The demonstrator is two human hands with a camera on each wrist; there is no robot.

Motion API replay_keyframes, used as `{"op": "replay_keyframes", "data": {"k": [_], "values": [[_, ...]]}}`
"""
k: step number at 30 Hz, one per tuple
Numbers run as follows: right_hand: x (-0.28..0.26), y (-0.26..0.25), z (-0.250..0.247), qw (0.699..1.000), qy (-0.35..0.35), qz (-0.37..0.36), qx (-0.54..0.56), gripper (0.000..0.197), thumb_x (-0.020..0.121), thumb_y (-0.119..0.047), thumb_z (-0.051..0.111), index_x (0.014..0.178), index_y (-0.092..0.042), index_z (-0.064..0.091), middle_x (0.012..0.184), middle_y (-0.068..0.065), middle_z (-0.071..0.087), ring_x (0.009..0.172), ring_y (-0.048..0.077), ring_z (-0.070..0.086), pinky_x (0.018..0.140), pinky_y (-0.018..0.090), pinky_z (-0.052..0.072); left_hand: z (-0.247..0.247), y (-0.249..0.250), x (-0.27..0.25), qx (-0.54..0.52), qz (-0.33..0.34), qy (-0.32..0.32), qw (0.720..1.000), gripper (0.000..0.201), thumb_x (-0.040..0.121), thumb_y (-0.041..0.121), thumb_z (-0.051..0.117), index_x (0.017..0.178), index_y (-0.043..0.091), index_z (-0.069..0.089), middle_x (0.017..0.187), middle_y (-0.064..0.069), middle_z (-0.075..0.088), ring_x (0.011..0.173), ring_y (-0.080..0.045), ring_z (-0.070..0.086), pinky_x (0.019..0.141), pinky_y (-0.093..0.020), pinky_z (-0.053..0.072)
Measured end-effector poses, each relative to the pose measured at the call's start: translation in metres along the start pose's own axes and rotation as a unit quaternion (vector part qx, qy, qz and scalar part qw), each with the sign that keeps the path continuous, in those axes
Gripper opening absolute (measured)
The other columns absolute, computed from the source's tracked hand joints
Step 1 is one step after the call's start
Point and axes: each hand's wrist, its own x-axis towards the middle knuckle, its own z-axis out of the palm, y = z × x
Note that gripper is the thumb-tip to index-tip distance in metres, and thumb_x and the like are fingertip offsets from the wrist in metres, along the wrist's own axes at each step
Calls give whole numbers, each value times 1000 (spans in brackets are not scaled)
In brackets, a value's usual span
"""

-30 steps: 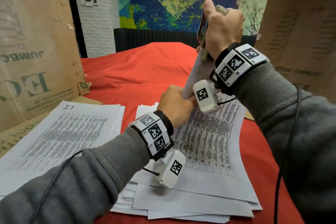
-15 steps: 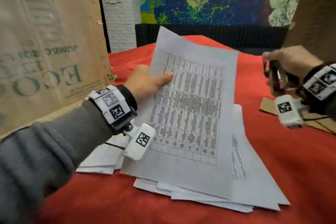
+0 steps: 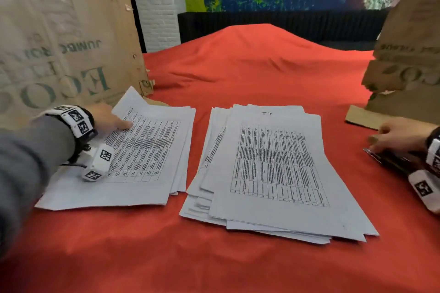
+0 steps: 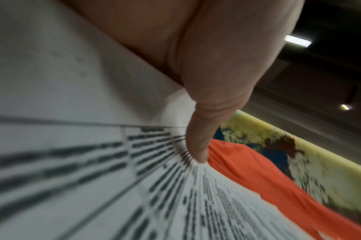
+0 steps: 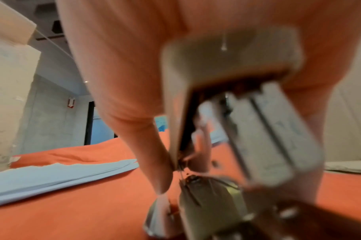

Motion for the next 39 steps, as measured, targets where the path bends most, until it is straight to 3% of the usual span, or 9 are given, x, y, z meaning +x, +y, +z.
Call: {"op": "replay_keyframes", "data": {"k": [4,7,11,16,22,26,29,33,39], "values": [[-7,-5,3,998,10,-9,-57,25,82,-35,80,76,-11,73,80,8,70,76,22,64,65,32,49,-2,42,8,149,-4,39,988,94,74,66,81,135,-1,55,140,-21,53,123,-40,55,104,-47,49],[-14,-13,1,997,5,0,-72,27,85,-34,78,85,-8,73,85,9,70,77,23,62,57,28,41,1,104,-4,156,107,130,973,107,67,79,70,144,8,48,146,-17,47,135,-43,47,111,-53,43],[-18,-18,2,995,12,-3,-96,30,85,-39,77,83,-10,74,79,6,68,75,21,63,56,27,42,26,212,-29,90,319,29,943,55,94,58,64,127,15,72,129,-6,71,121,-29,64,101,-36,51],[-27,-16,5,995,41,-19,-92,21,77,-33,77,91,-18,72,87,3,69,82,22,66,74,32,57,58,284,-28,144,330,-57,931,78,89,63,69,149,17,53,148,1,57,133,-27,56,114,-43,44],[-51,-20,-7,997,51,-39,-42,26,85,-31,70,105,-15,70,98,9,70,86,28,64,77,33,56,47,281,-15,87,320,-19,943,14,83,32,80,90,20,77,82,2,68,76,-23,60,73,-32,55],[-82,-51,-32,990,110,-87,34,17,84,-34,70,97,-22,71,91,8,73,79,28,64,74,37,57,38,272,-34,56,359,-50,930,11,94,32,74,97,21,75,92,1,76,77,-17,65,74,-29,54],[-102,-85,-44,976,110,-150,116,19,85,-34,72,101,-28,64,81,-5,70,71,11,64,62,31,50,38,267,-58,26,389,-93,916,10,95,33,74,90,25,70,82,5,75,61,-10,67,65,-27,54],[-105,-124,-29,977,6,-203,62,20,95,-35,64,114,-32,58,93,-4,69,69,9,64,49,21,48,49,266,-86,108,400,-88,906,18,90,43,77,88,28,66,96,1,77,84,-21,72,85,-37,60],[-96,-137,-2,981,-32,-193,2,19,98,-28,52,116,-25,57,89,-4,58,72,10,54,51,25,39,48,254,-126,167,491,-56,853,54,85,54,77,129,32,55,127,8,52,110,-18,56,91,-37,48]]}}
